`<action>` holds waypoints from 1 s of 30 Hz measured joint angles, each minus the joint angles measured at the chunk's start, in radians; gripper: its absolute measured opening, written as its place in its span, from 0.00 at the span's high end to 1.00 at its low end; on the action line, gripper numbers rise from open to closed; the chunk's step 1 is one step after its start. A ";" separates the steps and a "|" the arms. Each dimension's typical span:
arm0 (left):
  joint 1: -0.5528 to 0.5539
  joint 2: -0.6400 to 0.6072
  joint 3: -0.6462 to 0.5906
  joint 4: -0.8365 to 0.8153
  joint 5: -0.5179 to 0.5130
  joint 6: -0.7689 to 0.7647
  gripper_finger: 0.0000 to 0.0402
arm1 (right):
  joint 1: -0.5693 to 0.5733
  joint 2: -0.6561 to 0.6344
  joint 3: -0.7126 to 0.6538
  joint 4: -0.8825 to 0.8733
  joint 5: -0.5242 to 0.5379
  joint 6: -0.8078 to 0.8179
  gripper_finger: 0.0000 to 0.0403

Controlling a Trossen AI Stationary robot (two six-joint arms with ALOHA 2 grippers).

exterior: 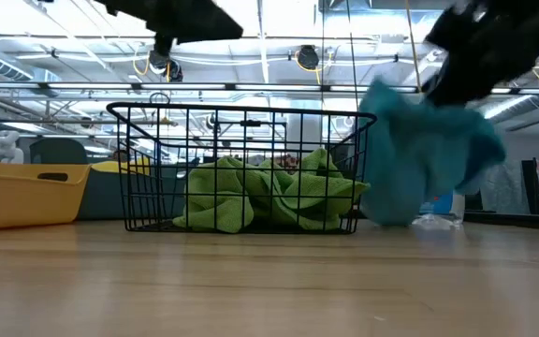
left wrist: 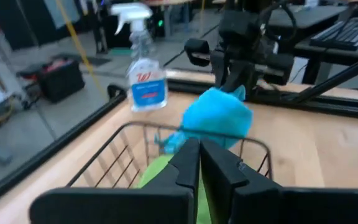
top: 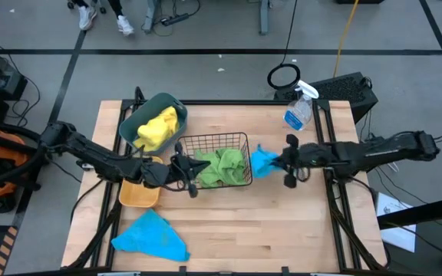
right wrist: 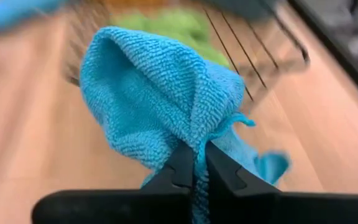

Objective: Sort microfiber towel by color & place in baskets
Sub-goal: Put the top blue microfiber towel into the yellow bin

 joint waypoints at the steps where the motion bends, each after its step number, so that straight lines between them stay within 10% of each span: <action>1: 0.000 0.018 0.000 0.036 0.001 0.024 0.95 | 0.031 -0.030 0.011 -0.010 0.004 0.001 0.99; 13: 0.003 0.130 0.014 0.202 0.057 0.132 0.77 | 0.308 -0.106 0.049 0.324 0.025 -0.131 0.99; 30: -0.142 0.303 0.031 0.611 0.205 0.403 0.43 | 0.337 0.135 0.050 0.947 0.178 -0.271 0.99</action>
